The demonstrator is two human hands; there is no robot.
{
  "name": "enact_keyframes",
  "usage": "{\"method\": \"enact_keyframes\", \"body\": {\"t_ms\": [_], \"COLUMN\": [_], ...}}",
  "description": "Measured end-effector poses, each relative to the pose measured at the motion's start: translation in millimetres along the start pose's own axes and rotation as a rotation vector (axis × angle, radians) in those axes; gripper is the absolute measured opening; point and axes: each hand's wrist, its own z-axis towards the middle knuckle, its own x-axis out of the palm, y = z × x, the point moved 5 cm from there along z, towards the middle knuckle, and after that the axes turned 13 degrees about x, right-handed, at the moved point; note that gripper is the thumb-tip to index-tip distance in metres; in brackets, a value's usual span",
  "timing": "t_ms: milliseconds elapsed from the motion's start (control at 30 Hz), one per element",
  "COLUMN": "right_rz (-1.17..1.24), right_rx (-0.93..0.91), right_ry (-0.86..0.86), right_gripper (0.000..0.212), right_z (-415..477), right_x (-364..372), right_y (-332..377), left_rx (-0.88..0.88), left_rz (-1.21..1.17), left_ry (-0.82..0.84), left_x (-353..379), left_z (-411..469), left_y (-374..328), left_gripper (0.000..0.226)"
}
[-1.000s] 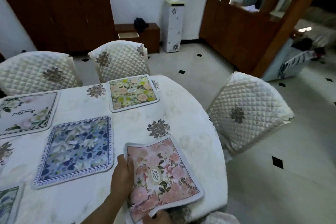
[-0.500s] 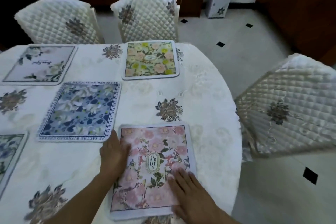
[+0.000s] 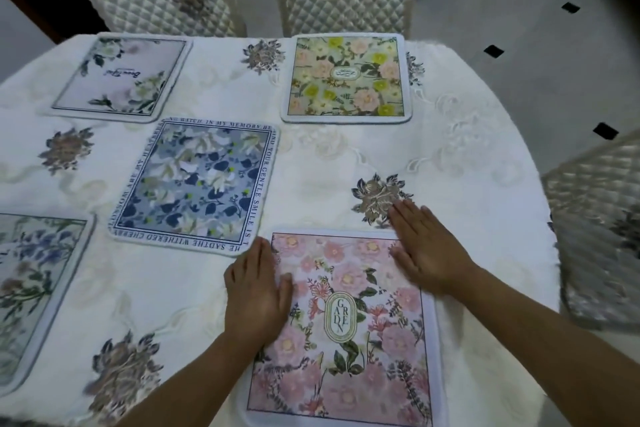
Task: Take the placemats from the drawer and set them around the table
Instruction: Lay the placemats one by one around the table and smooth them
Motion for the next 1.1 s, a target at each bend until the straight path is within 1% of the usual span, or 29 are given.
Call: {"method": "enact_keyframes", "body": {"t_ms": [67, 100, 233, 300, 367, 467, 600, 800, 967, 1100], "right_rz": [0.002, 0.002, -0.027, -0.051, -0.054, -0.001, 0.046, 0.129, 0.119, 0.046], "right_rx": [-0.015, -0.01, 0.009, 0.042, 0.082, 0.118, 0.124, 0.116, 0.107, 0.158], "right_ry": [-0.01, -0.012, -0.02, -0.044, -0.066, -0.073, -0.091, -0.137, -0.17, -0.103], "right_gripper": [0.07, 0.07, 0.07, 0.07, 0.07, 0.069, 0.066, 0.062, 0.06, 0.062], "right_z": [-1, -3, -6, -8, -14, -34, -62, -65, -63, -62], "right_x": [-2, -3, -4, -9, -12, -2, 8, 5, 4, -4], "right_y": [2, 3, 4, 8, 14, 23, 40, 38, 37, 44], "left_rx": [0.012, 0.054, 0.317, 0.372, 0.358, 0.357, 0.419, 0.451, 0.437, 0.411], "left_rz": [-0.045, -0.067, -0.096, -0.089, -0.1, -0.067, 0.031, 0.012, -0.017, -0.074], "left_ry": [0.015, 0.039, 0.142, 0.163, 0.141, 0.088, 0.115, 0.081, 0.046, 0.042], "left_x": [0, 2, 12, 11, 5, -2, -3, -1, -3, -5], "left_z": [-6, -16, -89, -102, -78, -9, 55, 60, 60, 58], "left_y": [-5, -9, -19, -8, 3, 10, 15, 17, 17, 16], "left_gripper": [0.074, 0.075, 0.086, 0.088, 0.084, 0.076, 0.073, 0.067, 0.066, 0.067]}}
